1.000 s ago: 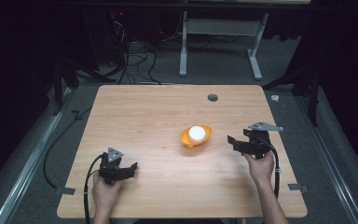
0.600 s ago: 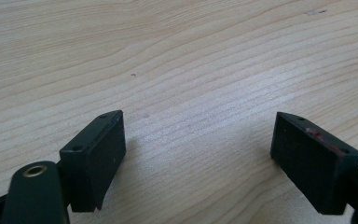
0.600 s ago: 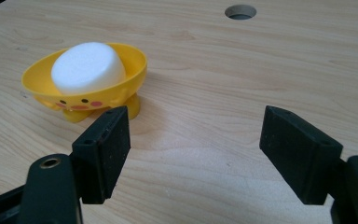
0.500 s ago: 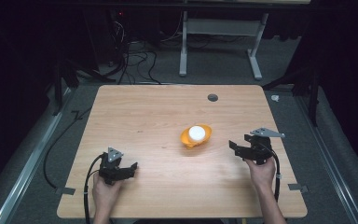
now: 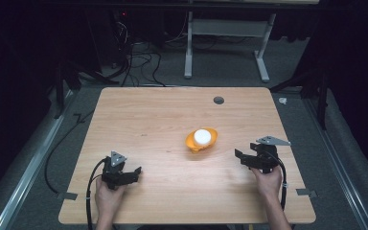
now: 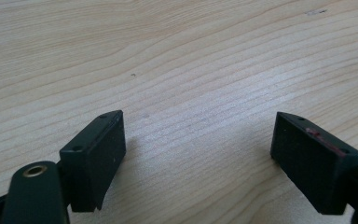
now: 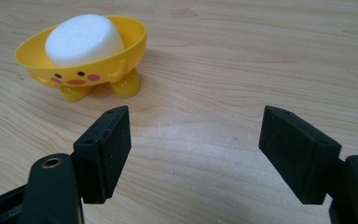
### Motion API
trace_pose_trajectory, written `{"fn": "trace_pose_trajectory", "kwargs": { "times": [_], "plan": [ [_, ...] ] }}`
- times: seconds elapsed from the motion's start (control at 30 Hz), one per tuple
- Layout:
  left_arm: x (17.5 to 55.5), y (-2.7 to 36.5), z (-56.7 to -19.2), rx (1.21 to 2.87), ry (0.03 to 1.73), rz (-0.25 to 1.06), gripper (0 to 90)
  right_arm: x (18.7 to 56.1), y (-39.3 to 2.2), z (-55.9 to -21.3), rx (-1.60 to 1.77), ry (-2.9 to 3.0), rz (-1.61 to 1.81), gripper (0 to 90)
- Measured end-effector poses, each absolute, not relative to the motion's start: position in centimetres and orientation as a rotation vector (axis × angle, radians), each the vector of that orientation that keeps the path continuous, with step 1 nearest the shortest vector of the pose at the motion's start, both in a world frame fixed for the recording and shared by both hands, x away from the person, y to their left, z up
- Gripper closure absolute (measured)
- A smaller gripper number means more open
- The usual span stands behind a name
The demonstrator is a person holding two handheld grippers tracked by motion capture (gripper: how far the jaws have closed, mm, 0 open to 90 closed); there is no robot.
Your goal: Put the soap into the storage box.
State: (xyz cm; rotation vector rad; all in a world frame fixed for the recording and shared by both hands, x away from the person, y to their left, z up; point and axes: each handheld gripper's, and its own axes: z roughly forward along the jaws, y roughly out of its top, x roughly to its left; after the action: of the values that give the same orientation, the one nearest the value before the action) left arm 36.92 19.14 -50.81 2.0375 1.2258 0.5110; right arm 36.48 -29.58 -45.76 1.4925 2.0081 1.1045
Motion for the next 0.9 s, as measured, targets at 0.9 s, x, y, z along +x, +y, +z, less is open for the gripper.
{"fn": "trace_pose_trajectory", "kwargs": {
  "times": [0.9],
  "plan": [
    [36.9, 19.1, -50.8, 2.038, 1.226, 0.511, 18.5, 35.8, -28.7, -49.0, 1.531, 2.060, 1.006, 26.7]
  ]
}}
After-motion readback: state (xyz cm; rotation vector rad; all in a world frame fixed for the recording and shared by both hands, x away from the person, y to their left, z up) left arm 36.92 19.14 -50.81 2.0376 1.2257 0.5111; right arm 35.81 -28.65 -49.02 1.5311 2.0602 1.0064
